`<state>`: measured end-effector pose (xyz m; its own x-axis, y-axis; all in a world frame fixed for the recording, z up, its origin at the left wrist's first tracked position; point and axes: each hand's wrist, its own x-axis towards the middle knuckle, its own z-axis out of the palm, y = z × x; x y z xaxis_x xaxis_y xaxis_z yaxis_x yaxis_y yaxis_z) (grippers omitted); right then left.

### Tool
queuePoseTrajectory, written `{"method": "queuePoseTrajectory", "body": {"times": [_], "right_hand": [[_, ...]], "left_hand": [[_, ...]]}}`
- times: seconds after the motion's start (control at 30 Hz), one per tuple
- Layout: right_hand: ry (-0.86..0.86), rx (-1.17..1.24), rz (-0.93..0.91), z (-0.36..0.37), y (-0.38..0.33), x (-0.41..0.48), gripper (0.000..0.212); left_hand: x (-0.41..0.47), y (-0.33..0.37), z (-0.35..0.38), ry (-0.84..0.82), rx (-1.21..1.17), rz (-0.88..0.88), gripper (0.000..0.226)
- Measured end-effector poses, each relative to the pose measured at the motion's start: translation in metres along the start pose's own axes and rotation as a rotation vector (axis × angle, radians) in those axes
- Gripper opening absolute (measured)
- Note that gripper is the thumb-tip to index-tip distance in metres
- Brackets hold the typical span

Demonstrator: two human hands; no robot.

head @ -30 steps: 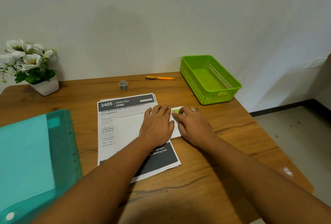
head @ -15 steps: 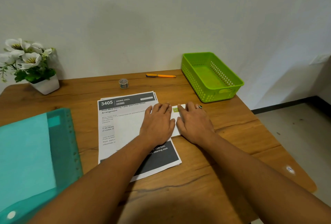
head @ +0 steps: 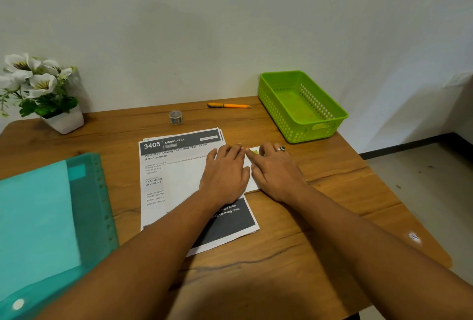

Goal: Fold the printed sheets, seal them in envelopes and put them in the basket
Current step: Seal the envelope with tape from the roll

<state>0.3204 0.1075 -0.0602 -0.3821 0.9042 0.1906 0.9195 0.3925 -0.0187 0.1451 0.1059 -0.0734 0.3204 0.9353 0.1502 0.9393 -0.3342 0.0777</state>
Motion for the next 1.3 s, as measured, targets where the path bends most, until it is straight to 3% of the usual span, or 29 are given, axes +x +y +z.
{"method": "queuePoseTrajectory", "body": {"times": [0.17, 0.5, 0.6, 0.73, 0.83, 0.9, 1.03, 1.1, 1.2, 1.3], "right_hand": [[0.073, -0.004, 0.0, 0.003, 0.003, -0.006, 0.042], [-0.059, -0.039, 0.194, 0.001, -0.001, -0.004, 0.074], [-0.135, 0.075, 0.224, -0.007, 0.004, 0.002, 0.073], [-0.219, 0.359, 0.28, -0.025, 0.016, -0.001, 0.077], [-0.265, 0.39, 0.291, -0.032, 0.017, -0.008, 0.09], [-0.269, 0.414, 0.305, -0.034, 0.015, -0.01, 0.095], [-0.294, 0.43, 0.34, -0.032, 0.013, -0.007, 0.097], [-0.299, 0.421, 0.348, -0.031, 0.012, -0.005, 0.099], [-0.299, 0.437, 0.365, -0.03, 0.01, -0.006, 0.1], [-0.246, 0.528, 0.4, -0.029, 0.011, -0.008, 0.098]], "left_hand": [[-0.001, 0.0, 0.0, 0.002, -0.006, 0.005, 0.061], [-0.001, 0.001, -0.001, -0.003, -0.001, 0.006, 0.061], [0.0, 0.0, -0.007, -0.035, -0.064, 0.019, 0.06], [-0.004, -0.014, -0.029, -0.001, -0.38, 0.023, 0.058], [-0.014, -0.041, -0.057, 0.062, -0.381, -0.042, 0.058], [-0.027, -0.066, -0.075, -0.007, -0.278, -0.096, 0.059], [-0.052, -0.11, -0.091, -0.283, -0.059, -0.279, 0.095], [-0.057, -0.12, -0.089, -0.36, 0.006, -0.311, 0.102], [-0.055, -0.121, -0.09, -0.391, -0.03, -0.342, 0.09], [-0.053, -0.116, -0.097, -0.379, -0.151, -0.361, 0.058]]}}
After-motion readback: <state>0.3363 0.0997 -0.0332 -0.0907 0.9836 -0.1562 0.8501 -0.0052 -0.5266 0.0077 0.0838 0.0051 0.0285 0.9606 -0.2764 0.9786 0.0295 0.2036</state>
